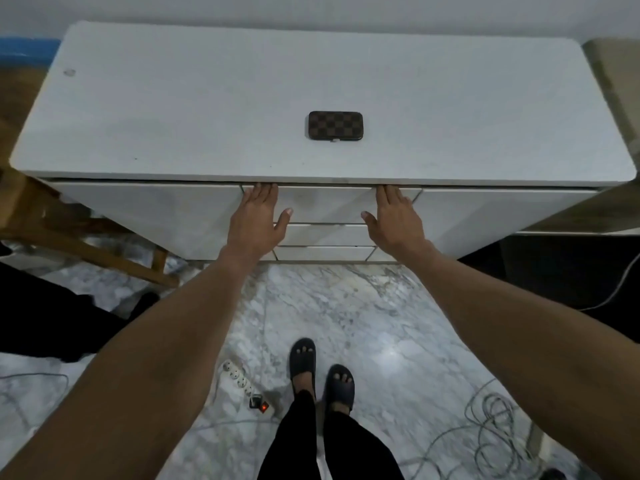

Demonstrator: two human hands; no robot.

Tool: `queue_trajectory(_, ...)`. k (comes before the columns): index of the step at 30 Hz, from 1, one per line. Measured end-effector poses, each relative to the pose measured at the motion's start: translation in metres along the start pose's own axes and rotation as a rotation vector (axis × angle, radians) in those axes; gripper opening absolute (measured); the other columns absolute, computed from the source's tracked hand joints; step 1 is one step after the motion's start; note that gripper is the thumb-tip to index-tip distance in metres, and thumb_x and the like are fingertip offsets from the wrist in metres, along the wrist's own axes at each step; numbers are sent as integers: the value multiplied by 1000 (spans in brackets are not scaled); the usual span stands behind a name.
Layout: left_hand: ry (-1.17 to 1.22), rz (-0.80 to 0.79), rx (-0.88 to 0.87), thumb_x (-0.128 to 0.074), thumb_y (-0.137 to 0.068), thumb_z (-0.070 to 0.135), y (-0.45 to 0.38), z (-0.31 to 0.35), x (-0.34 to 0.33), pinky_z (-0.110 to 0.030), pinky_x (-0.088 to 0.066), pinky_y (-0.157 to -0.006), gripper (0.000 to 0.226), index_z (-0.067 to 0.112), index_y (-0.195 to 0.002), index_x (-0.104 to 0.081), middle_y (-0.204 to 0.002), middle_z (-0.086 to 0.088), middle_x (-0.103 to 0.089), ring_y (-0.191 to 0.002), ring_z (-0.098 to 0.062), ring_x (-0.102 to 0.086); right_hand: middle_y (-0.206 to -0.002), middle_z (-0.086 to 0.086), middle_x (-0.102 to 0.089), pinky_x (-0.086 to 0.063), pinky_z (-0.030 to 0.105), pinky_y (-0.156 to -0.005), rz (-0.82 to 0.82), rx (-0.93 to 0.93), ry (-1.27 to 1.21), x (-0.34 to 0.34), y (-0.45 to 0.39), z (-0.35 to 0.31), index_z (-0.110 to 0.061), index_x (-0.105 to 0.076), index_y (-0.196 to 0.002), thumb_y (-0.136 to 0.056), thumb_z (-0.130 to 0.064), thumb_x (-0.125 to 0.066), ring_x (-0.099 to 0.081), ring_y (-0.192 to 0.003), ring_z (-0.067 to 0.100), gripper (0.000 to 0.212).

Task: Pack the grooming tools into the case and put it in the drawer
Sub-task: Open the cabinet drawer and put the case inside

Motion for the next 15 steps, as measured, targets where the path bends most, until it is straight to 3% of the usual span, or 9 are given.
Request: queue_trajectory(15, 46, -61, 103, -36, -99, 51, 34, 12, 2, -42, -20, -128, 78, -2, -155, -37, -162, -22, -38, -153, -33, -33, -162, 18, -17, -17, 45, -123, -74, -18, 51, -6, 32, -3, -2, -15, -155, -103, -43, -40, -16, -151, 32, 71)
Point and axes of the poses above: each hand's wrist, its own y-axis away from the middle knuckle, its own x-axis out of the back of the hand, z = x × y, the point moved 8 cm from there along -y, towards the middle knuckle
